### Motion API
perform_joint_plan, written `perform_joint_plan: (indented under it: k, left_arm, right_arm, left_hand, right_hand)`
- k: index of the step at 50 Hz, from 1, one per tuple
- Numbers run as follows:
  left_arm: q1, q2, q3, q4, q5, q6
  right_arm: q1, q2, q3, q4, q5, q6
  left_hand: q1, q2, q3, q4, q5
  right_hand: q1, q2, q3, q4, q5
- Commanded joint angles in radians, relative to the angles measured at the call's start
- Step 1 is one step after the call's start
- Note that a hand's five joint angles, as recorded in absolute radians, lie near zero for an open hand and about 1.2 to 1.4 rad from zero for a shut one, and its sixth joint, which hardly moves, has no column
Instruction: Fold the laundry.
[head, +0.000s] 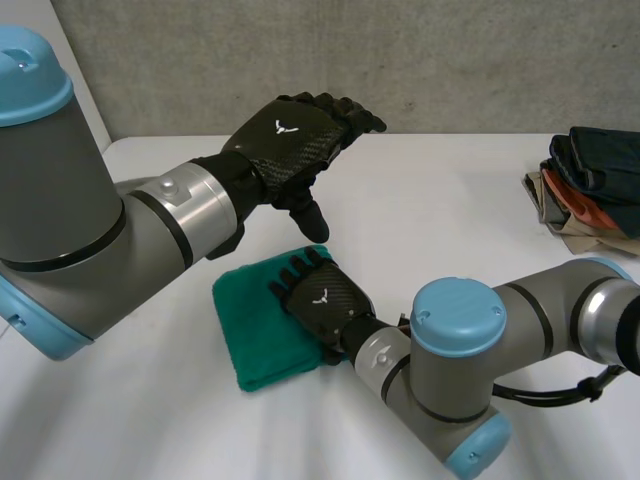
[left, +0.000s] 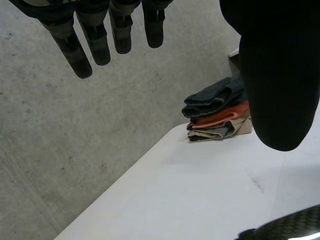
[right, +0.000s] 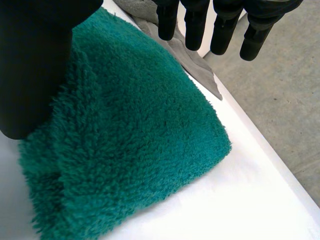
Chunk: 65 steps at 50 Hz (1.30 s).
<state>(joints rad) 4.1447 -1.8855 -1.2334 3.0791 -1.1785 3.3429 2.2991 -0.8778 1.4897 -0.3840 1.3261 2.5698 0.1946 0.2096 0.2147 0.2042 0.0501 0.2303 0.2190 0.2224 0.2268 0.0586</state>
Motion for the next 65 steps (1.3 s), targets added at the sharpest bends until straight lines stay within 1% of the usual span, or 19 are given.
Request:
perform_joint_plan:
  k: [1, 5, 7, 8, 12, 15, 16, 20, 24, 31, 32, 33, 35, 36, 39, 40, 43, 50, 65]
  left_arm:
    - [-0.004, -0.011, -0.006, 0.001, -0.004, -0.002]
    - [-0.003, -0.012, -0.008, 0.001, -0.003, -0.005]
    - [-0.001, -0.014, -0.009, 0.001, -0.003, -0.003]
    - [0.0, -0.014, -0.011, 0.001, -0.003, -0.003]
    - [0.003, -0.014, -0.012, 0.001, -0.003, -0.005]
    - [0.002, -0.014, -0.012, 0.001, -0.003, -0.005]
    - [0.002, -0.014, -0.012, 0.001, -0.001, -0.005]
    - [0.002, -0.014, -0.014, 0.003, -0.001, -0.005]
    - [0.0, -0.014, -0.015, 0.001, -0.001, -0.005]
    - [0.006, -0.014, -0.017, 0.001, -0.001, -0.006]
    - [0.006, -0.014, -0.017, 0.001, -0.001, -0.006]
    - [0.006, -0.014, -0.017, 0.001, -0.001, -0.006]
    - [0.006, -0.014, -0.017, 0.001, -0.003, -0.006]
    - [0.006, -0.014, -0.018, 0.001, -0.003, -0.006]
    - [0.005, -0.014, -0.018, 0.001, -0.003, -0.006]
    - [0.005, -0.014, -0.018, 0.001, -0.001, -0.006]
    - [0.006, -0.014, -0.02, 0.0, -0.001, -0.006]
    - [0.005, -0.014, -0.027, 0.001, -0.001, -0.005]
    - [0.006, -0.014, -0.032, 0.003, 0.003, -0.006]
  right_arm:
    - [-0.004, 0.056, -0.061, 0.002, -0.001, 0.0]
    - [-0.004, 0.062, -0.069, 0.001, -0.001, 0.0]
    - [-0.004, 0.063, -0.075, 0.002, -0.002, 0.0]
    - [-0.004, 0.065, -0.081, 0.001, -0.002, 0.001]
    - [-0.004, 0.077, -0.1, 0.007, 0.002, 0.001]
    - [-0.007, 0.076, -0.103, 0.007, 0.004, 0.003]
    - [-0.009, 0.073, -0.103, 0.007, 0.004, 0.006]
    - [-0.01, 0.069, -0.103, 0.008, 0.002, 0.024]
    - [-0.01, 0.076, -0.108, 0.004, -0.001, 0.033]
    - [-0.01, 0.065, -0.121, 0.007, 0.001, 0.041]
    - [-0.01, 0.059, -0.124, 0.013, 0.004, 0.043]
    - [-0.01, 0.054, -0.129, 0.017, 0.007, 0.046]
    - [-0.01, 0.04, -0.125, 0.031, 0.011, 0.047]
    - [-0.012, 0.027, -0.112, 0.054, 0.011, 0.047]
    - [-0.02, 0.007, -0.1, 0.102, 0.01, 0.047]
    - [-0.029, -0.004, -0.086, 0.129, 0.002, 0.047]
    - [-0.046, -0.019, -0.059, 0.152, -0.002, 0.033]
    - [-0.05, -0.027, -0.043, 0.154, -0.005, 0.032]
    - [-0.046, 0.062, -0.094, 0.088, -0.001, 0.03]
  left_hand:
    - [-0.005, -0.02, -0.025, -0.014, -0.035]
    - [-0.005, -0.02, -0.025, -0.014, -0.035]
    - [-0.005, -0.02, -0.025, -0.014, -0.035]
    - [-0.005, -0.02, -0.025, -0.014, -0.035]
    - [-0.005, -0.02, -0.025, -0.014, -0.035]
    - [-0.005, -0.02, -0.025, -0.014, -0.035]
    - [-0.005, -0.02, -0.025, -0.014, -0.035]
    - [-0.005, -0.02, -0.025, -0.014, -0.035]
    - [-0.005, -0.02, -0.025, -0.014, -0.035]
    - [-0.005, -0.02, -0.025, -0.014, -0.035]
    - [-0.005, -0.02, -0.025, -0.014, -0.035]
    - [-0.005, -0.02, -0.025, -0.014, -0.035]
    - [-0.005, -0.02, -0.025, -0.014, -0.035]
    - [-0.005, -0.02, -0.025, -0.014, -0.035]
    - [-0.005, -0.02, -0.025, -0.014, -0.035]
    - [-0.005, -0.02, -0.025, -0.014, -0.035]
    - [-0.005, -0.02, -0.025, -0.014, -0.035]
    - [-0.005, -0.02, -0.025, -0.014, -0.035]
    - [-0.008, -0.022, -0.028, -0.017, -0.038]
  right_hand:
    - [0.104, 0.115, 0.112, 0.108, 0.101]
    - [0.128, 0.139, 0.136, 0.131, 0.125]
    - [0.183, 0.194, 0.191, 0.187, 0.18]
    - [0.253, 0.265, 0.261, 0.257, 0.25]
    - [0.306, 0.318, 0.314, 0.31, 0.304]
    - [0.459, 0.47, 0.467, 0.462, 0.456]
    - [0.596, 0.607, 0.604, 0.6, 0.593]
    - [0.925, 0.937, 0.933, 0.929, 0.922]
    - [1.165, 1.177, 1.173, 1.169, 1.163]
    - [1.166, 1.177, 1.174, 1.169, 1.163]
    - [1.147, 1.158, 1.155, 1.15, 1.144]
    - [0.934, 0.946, 0.942, 0.938, 0.931]
    - [0.342, 0.353, 0.35, 0.345, 0.339]
    - [0.092, 0.103, 0.1, 0.096, 0.089]
    - [0.066, 0.078, 0.074, 0.07, 0.063]
    - [0.02, 0.031, 0.028, 0.023, 0.017]
    - [-0.004, 0.007, 0.004, -0.001, -0.007]
    - [0.001, 0.013, 0.009, 0.005, -0.001]
    - [0.095, 0.107, 0.103, 0.099, 0.093]
